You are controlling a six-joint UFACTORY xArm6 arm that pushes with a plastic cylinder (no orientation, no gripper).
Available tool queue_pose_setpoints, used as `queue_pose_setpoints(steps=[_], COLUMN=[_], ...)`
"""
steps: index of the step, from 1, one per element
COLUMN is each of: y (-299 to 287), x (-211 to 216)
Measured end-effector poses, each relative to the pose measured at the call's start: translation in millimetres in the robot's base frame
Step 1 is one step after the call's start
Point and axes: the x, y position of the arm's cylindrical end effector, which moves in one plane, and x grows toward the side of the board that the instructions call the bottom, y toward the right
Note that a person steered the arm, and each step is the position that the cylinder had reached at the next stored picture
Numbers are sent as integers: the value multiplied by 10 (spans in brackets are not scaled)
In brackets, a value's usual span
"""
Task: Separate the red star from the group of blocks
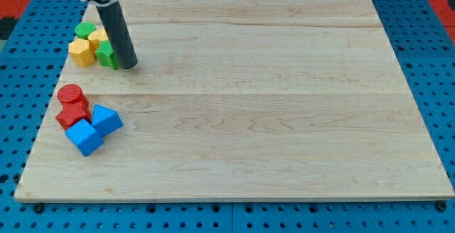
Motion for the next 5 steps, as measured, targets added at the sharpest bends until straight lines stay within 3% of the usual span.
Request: queue_pose_setpoints(steps=[3,4,5], y=[192,319,-151], x=[21,222,414])
